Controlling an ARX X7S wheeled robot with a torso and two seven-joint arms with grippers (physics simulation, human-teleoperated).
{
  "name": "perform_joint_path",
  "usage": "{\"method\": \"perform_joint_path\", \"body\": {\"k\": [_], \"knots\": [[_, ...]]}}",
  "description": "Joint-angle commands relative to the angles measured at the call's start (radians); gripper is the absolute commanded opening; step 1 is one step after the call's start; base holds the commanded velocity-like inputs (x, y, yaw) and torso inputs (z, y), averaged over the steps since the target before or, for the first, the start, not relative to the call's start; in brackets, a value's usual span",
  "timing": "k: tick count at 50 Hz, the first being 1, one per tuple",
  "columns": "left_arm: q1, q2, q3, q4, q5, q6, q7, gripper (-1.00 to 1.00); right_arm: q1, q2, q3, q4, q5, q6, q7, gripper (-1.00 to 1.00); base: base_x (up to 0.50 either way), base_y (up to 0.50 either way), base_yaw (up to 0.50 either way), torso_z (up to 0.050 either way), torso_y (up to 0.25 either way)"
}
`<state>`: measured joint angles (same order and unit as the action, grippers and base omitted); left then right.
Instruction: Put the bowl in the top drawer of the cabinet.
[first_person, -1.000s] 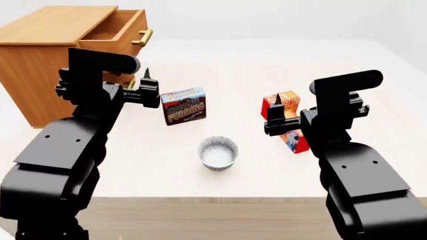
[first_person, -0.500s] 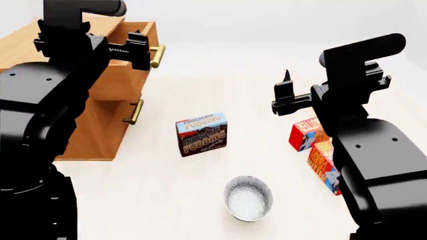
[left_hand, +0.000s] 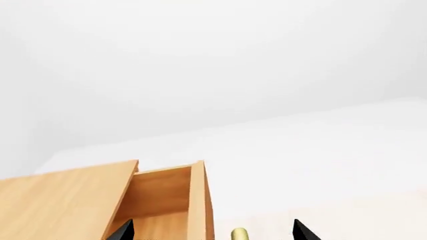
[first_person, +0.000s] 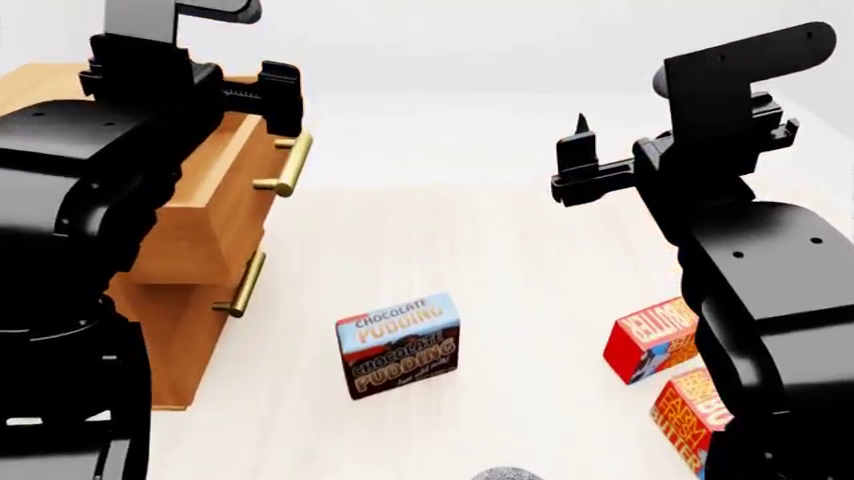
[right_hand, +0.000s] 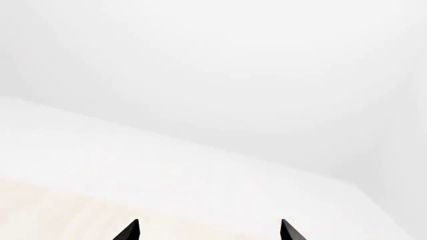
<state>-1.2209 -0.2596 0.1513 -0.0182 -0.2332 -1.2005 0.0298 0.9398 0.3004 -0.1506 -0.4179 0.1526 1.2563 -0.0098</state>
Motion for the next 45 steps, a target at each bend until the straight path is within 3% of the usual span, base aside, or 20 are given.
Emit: {"method": "perform_joint_path", "body": {"k": [1,15,28,45], "knots": [[-0.018,-0.008,0.025,-0.070,0.011,0.016,0.001,1.00,0.003,0.012,-0.011,-0.003,-0.001,-0.007,0.001,1.00,0.50,0.00,0.00,0.000,0.000],[-0.089,0.017,0.116,-0.284,0.040,0.057,0.023,1.00,-0.029,0.038,-0.041,-0.033,-0.015,-0.013,0.015,1.00,0.50,0.00,0.00,0.000,0.000],[-0.213,0.082,0.109,-0.664,0.045,0.161,0.035,1.00,-0.064,0.064,-0.059,-0.002,-0.030,-0.061,0.023,1.00,0.00,0.00,0.00,0.000,0.000],[-0.283,0.131,0.095,-0.969,0.045,0.286,0.032,1.00,-0.089,0.081,-0.104,0.047,-0.052,-0.120,0.035,1.00,0.00,0.00,0.00,0.000,0.000]]}}
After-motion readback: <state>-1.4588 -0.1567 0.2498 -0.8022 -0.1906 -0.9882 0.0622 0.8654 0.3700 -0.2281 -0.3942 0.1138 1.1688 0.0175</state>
